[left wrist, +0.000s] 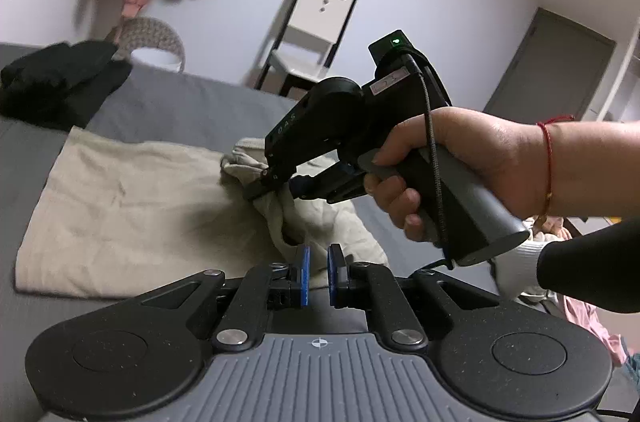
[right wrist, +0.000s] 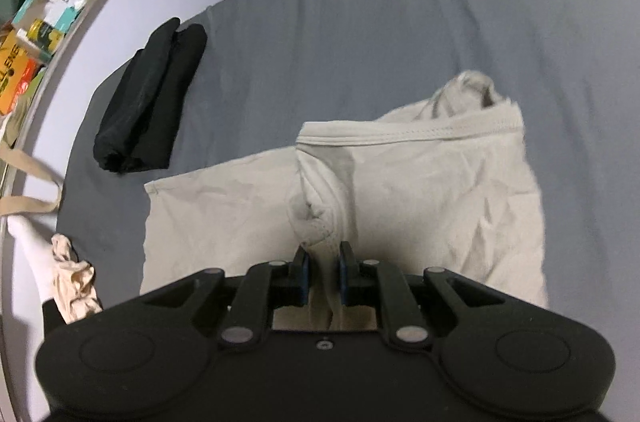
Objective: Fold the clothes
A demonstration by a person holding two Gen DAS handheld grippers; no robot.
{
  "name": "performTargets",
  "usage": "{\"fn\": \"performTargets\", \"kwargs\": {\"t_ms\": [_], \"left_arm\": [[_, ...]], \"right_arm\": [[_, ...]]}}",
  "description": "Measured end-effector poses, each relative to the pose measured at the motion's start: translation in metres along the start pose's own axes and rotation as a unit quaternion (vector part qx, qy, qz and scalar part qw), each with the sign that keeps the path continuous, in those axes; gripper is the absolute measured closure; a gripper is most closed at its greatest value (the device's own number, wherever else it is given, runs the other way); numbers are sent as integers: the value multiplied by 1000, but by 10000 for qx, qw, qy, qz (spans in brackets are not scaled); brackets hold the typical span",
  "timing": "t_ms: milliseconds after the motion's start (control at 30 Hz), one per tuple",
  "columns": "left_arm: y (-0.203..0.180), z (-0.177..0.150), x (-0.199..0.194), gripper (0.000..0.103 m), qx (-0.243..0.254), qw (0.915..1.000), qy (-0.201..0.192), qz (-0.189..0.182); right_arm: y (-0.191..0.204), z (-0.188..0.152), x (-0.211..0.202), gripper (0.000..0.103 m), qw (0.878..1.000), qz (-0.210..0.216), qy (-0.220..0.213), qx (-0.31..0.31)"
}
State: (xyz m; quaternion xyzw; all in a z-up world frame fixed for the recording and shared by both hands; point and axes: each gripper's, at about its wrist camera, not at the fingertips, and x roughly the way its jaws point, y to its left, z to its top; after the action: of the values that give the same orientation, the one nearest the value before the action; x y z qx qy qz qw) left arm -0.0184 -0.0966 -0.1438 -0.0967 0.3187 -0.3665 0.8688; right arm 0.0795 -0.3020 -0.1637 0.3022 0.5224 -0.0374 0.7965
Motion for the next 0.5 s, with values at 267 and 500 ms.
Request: {"fn": "performTargets", "kwargs": {"t_ms": [267, 500], "left_arm": [[14, 1, 5, 96, -235, 9991, -35, 352], [52, 2, 5, 96, -1125, 9897, -144, 875]], "right_arm": [[2, -13, -27, 14, 9974, 404, -494, -338], [-3, -23, -53, 45, 9940, 137, -799, -736]]}}
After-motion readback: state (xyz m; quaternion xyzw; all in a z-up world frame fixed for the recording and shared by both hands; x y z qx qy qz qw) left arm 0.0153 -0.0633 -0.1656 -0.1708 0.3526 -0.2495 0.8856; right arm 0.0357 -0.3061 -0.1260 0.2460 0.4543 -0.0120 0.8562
